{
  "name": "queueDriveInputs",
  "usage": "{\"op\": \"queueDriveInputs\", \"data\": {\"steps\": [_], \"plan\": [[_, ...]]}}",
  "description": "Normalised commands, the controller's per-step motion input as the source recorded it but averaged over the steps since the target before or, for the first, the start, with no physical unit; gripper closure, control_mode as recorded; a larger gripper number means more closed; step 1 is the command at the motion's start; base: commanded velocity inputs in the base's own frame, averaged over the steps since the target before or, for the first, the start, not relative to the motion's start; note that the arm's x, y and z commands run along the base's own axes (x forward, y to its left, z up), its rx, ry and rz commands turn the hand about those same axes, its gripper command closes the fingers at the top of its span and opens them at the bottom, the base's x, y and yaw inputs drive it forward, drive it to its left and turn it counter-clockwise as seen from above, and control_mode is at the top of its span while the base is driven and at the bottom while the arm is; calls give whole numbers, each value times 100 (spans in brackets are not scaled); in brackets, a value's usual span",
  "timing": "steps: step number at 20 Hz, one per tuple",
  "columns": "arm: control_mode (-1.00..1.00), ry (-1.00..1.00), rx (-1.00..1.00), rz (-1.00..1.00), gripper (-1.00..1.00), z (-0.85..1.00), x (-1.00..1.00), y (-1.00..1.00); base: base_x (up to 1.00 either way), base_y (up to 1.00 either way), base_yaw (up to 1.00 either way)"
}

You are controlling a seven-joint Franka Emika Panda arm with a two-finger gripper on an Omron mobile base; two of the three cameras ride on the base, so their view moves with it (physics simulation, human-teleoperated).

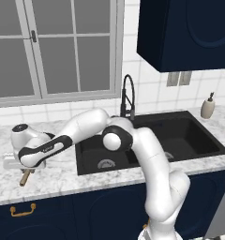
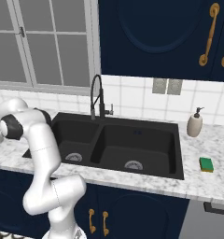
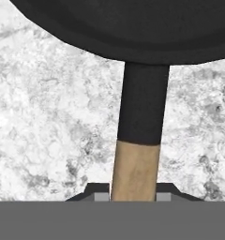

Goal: Pick the pan and sponge and place them into the sink. Then turn on the water.

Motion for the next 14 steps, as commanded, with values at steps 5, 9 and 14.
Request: {"op": "queueDriveInputs", "data": {"steps": [5,9,14], "plan": [[-100,-1,-2,0,100,-18,0,-2,0,0,0],[-100,5,0,-7,100,71,-11,-43,0,0,0],[-100,5,0,-4,100,65,-32,-80,0,0,0]]}}
